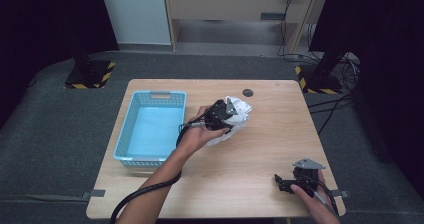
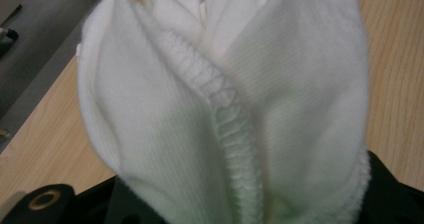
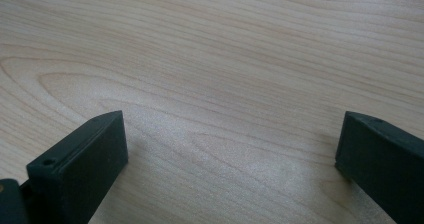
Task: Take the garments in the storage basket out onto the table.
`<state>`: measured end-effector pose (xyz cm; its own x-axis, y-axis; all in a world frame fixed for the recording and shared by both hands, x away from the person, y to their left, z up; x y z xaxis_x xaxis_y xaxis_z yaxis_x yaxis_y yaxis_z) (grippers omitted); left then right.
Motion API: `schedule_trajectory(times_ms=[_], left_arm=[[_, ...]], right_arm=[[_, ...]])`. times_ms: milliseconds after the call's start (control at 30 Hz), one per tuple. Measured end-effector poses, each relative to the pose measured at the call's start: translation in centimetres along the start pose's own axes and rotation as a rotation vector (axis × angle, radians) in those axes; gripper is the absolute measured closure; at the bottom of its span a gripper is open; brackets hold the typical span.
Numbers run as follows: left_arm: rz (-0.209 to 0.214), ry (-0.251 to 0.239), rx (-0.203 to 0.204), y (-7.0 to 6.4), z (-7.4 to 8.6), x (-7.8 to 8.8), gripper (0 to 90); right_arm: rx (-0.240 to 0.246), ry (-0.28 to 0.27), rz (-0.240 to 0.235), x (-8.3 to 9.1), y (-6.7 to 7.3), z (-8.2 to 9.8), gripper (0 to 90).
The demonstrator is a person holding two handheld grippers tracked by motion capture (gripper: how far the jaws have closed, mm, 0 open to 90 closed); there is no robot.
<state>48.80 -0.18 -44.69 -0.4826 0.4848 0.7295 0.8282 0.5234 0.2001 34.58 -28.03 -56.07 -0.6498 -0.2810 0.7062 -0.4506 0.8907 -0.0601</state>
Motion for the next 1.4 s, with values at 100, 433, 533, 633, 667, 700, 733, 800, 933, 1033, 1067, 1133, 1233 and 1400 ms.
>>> schedule_trajectory(times_ms=[100,433,533,633,667,700,733,800,933,1033,1067,1133,1233,1400], left_arm=[[0.005,0.005,-0.008,-0.4,-0.1,-0.4,50.5],[0.011,0.015,-0.003,-0.9,0.2,-1.5,50.5],[0.010,0.021,0.003,-0.9,0.3,-1.9,50.5],[0.012,0.024,0.003,-1.1,0.3,-2.2,50.5],[0.011,0.024,0.001,-1.1,0.3,-2.3,50.5],[0.011,0.028,-0.001,-1.2,0.2,-2.5,50.5],[0.012,0.027,0.001,-1.3,0.3,-2.6,50.4],[0.012,0.031,0.001,-1.3,0.3,-2.7,50.4],[0.013,0.038,0.009,-1.3,0.4,-3.2,50.5],[0.013,0.040,0.017,-1.2,0.3,-3.6,50.5],[0.014,0.042,0.022,-1.2,0.3,-3.8,50.5],[0.014,0.044,0.030,-1.1,0.4,-4.0,50.5],[0.010,0.052,0.032,-1.1,0.5,-4.3,50.5],[0.005,0.063,0.033,-1.1,0.7,-4.8,50.4]], right_arm=[[0.000,0.000,0.000,0.0,0.0,0.0,0.2],[0.001,0.000,0.000,0.0,0.0,0.0,0.2],[0.001,0.000,0.000,0.0,0.0,0.0,0.2],[0.002,0.000,0.000,0.0,0.0,0.0,0.2],[0.001,0.000,0.000,0.0,0.0,0.0,0.2],[0.001,0.000,0.000,0.0,0.0,0.0,0.2],[0.001,0.000,0.000,0.0,0.0,0.0,0.2],[0.001,0.000,0.000,0.0,0.0,0.0,0.2],[0.001,0.000,0.000,0.0,0.0,0.0,0.2],[0.000,0.000,0.000,0.0,0.0,0.0,0.2],[0.001,0.000,0.000,0.0,0.0,0.0,0.2],[0.001,0.000,0.000,0.0,0.0,0.0,0.2],[0.001,0.000,0.000,0.0,0.0,0.0,0.2],[0.001,0.000,0.000,0.0,0.0,0.0,0.2]])
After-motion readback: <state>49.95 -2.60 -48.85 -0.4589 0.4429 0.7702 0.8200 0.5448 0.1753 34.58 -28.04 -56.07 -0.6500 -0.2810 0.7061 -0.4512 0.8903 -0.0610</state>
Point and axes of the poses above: each handheld gripper's, and its own axes: x roughly backward along the jaws, z roughly out of its underside, y roughly to its left, the point moved 3 cm from there along -x, roughly forward along the jaws, and after that the axes turned 5 degrees about x, right-handed, at the moved point
